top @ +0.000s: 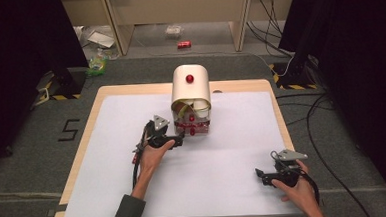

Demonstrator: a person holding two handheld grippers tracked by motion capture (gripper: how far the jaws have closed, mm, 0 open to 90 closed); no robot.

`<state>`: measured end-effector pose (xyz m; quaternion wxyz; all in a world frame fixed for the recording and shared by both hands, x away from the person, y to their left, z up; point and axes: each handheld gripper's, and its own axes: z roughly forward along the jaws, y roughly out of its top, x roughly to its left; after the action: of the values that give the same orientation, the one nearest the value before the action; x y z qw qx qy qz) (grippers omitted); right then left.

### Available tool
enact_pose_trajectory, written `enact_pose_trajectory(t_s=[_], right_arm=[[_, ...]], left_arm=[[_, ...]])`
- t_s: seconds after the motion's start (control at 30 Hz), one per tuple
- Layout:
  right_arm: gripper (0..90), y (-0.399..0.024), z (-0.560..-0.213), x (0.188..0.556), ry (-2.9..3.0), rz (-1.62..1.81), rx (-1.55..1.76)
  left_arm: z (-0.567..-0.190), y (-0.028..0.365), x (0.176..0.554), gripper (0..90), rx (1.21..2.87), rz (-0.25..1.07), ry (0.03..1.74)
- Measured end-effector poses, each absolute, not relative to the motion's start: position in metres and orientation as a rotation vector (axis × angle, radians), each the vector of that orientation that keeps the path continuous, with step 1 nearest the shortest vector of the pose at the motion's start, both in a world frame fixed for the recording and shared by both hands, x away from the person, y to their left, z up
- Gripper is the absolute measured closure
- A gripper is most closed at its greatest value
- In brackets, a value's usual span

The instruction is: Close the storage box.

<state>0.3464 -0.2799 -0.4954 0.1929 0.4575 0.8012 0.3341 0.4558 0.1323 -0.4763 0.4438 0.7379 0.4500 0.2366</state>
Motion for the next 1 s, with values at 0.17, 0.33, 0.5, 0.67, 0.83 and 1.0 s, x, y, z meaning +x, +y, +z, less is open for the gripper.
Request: enact_pose_trajectory(t_s=[0.17,0.33,0.5,0.67,0.83,1.0], right_arm=[[10.2,-0.280,-0.495,0.346,2.248,0.937,1.284],[10.2,-0.280,-0.495,0.346,2.248,0.937,1.283],[10.2,-0.280,-0.495,0.346,2.248,0.937,1.283],[10.2,-0.280,-0.495,0.346,2.248,0.938,1.283],[10.2,-0.280,-0.495,0.346,2.247,0.937,1.282],[10.3,-0.280,-0.495,0.346,2.247,0.937,1.283]], left_arm=[[-0.476,0.132,0.457,8.8,1.835,0.585,1.121],[-0.475,0.132,0.456,10.3,1.840,0.591,1.112],[-0.474,0.132,0.453,15.3,1.838,0.580,1.102],[-0.473,0.130,0.449,15.2,1.848,0.570,1.086],[-0.472,0.131,0.444,15.2,1.861,0.563,1.077],[-0.469,0.131,0.439,15.1,1.866,0.552,1.061]])
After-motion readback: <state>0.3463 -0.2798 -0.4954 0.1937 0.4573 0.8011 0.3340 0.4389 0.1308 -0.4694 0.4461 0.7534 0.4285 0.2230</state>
